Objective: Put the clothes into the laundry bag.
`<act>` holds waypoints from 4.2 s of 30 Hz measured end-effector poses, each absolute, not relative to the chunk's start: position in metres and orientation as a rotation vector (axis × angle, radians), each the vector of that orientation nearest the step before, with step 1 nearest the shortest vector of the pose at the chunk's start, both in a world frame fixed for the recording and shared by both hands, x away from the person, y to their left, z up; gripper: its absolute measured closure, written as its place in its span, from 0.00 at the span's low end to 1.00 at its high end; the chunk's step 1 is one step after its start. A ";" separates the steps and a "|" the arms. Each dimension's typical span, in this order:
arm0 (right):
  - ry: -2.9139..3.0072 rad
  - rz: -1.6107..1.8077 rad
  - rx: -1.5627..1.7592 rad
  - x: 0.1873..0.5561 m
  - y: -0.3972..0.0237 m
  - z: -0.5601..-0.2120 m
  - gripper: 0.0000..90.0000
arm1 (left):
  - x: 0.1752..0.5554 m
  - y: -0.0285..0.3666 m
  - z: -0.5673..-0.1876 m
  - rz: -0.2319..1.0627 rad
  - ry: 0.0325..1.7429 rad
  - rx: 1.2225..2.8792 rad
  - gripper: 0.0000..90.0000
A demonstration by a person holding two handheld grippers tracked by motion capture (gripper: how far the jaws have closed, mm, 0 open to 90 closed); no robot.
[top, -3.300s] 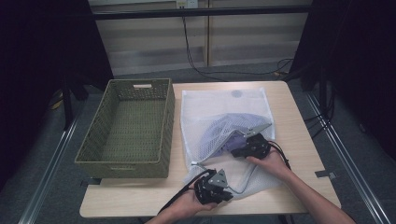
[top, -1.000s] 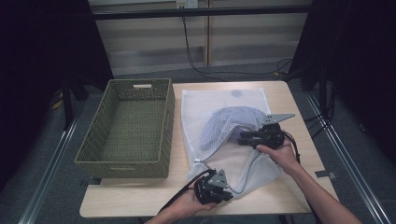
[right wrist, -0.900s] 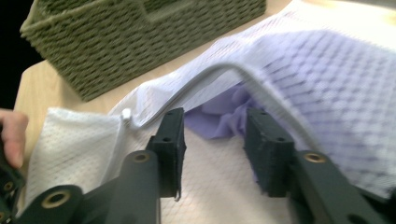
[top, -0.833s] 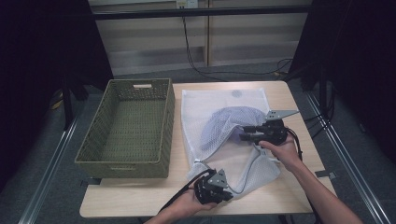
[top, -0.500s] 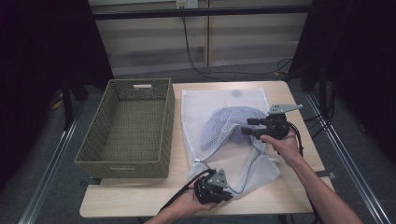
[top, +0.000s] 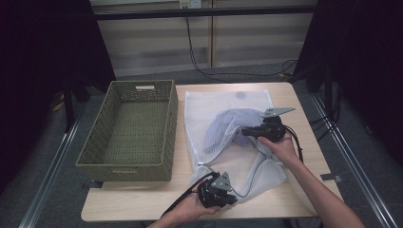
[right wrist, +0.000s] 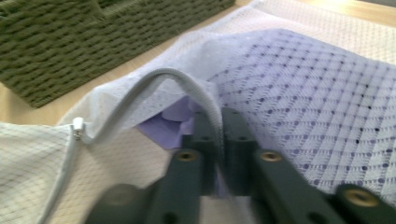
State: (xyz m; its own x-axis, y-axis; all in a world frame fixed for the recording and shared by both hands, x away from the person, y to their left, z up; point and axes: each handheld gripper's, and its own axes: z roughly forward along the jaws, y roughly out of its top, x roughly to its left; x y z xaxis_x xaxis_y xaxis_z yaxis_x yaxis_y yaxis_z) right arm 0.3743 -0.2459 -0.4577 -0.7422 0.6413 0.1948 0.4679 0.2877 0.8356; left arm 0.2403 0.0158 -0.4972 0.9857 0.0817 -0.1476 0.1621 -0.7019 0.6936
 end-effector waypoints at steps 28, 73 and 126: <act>2.377 1.595 0.884 0.328 -0.253 -0.415 1.00 | 0.240 0.016 -0.496 -0.129 0.162 2.367 0.99; 2.494 1.532 0.877 0.281 -0.261 -0.440 0.99 | 0.240 0.015 -0.497 -0.135 0.170 2.355 0.99; 2.686 1.255 0.945 0.297 -0.243 -0.492 0.68 | 0.242 0.015 -0.491 -0.156 0.214 2.334 0.85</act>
